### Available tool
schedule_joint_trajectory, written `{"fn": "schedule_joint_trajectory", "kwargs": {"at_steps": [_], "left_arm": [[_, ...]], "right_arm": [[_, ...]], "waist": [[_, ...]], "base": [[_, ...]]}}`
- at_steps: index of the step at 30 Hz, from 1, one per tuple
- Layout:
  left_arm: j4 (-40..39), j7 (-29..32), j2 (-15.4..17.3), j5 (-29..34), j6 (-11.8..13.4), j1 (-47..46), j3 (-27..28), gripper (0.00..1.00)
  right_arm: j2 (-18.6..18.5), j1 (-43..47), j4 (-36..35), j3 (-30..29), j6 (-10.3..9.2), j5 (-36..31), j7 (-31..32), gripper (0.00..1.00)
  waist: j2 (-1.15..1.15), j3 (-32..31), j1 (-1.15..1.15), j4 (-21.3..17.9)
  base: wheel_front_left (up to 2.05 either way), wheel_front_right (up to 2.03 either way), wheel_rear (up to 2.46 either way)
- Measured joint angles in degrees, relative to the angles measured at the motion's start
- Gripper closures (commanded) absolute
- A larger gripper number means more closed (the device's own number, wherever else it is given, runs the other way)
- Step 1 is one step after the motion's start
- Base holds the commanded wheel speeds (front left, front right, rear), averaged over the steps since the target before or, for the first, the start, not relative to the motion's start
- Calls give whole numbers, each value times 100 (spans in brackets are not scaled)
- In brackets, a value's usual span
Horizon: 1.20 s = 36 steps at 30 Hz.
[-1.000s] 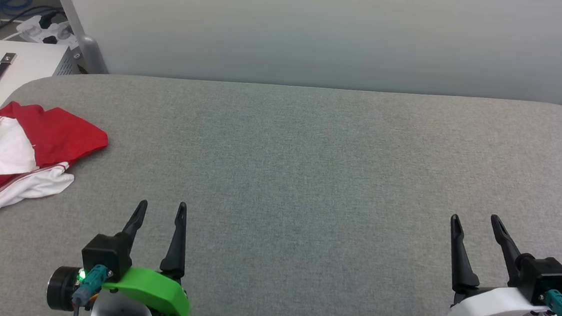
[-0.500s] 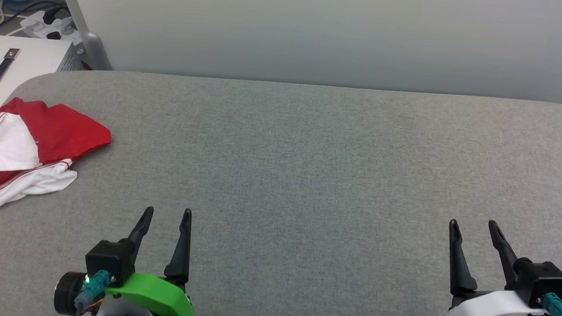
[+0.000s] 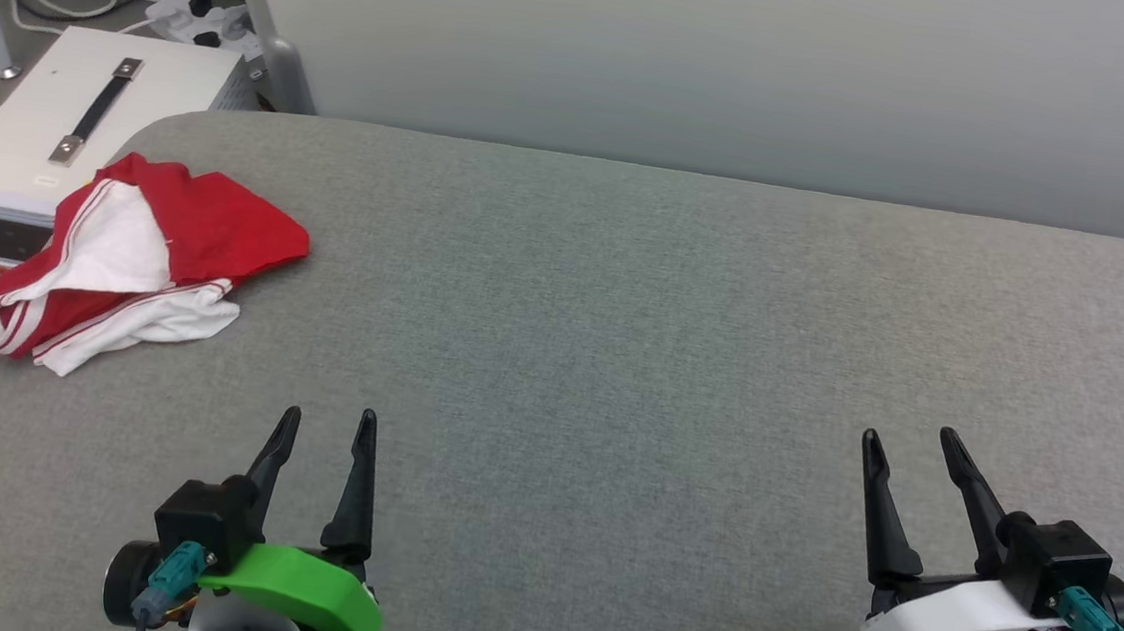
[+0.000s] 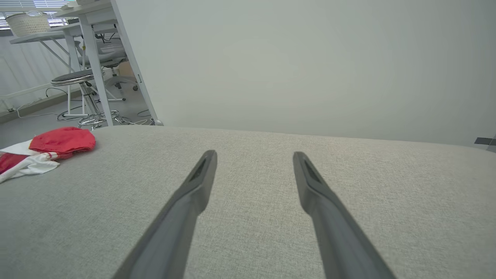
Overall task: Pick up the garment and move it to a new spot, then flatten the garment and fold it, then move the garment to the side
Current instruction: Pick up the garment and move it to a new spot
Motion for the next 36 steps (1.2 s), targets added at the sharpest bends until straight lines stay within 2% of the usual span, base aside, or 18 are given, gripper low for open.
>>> {"fn": "schedule_joint_trajectory", "kwargs": {"at_steps": [27, 32, 36], "left_arm": [[97, -303, 0, -224, -126, -8, -10, 0], [114, -303, 0, -252, -126, 0, 33, 0], [107, -303, 0, -272, -126, 2, 66, 0]], "right_arm": [[15, -75, -102, 264, 0, 185, -280, 0], [15, -75, -99, 305, 0, 183, -294, 0], [18, -76, -97, 344, 0, 182, -294, 0]], "waist": [[0, 86, 0, 2450], [0, 70, 0, 2715], [0, 67, 0, 2720]], "base": [[0, 0, 0], [0, 0, 0], [0, 0, 0]]}}
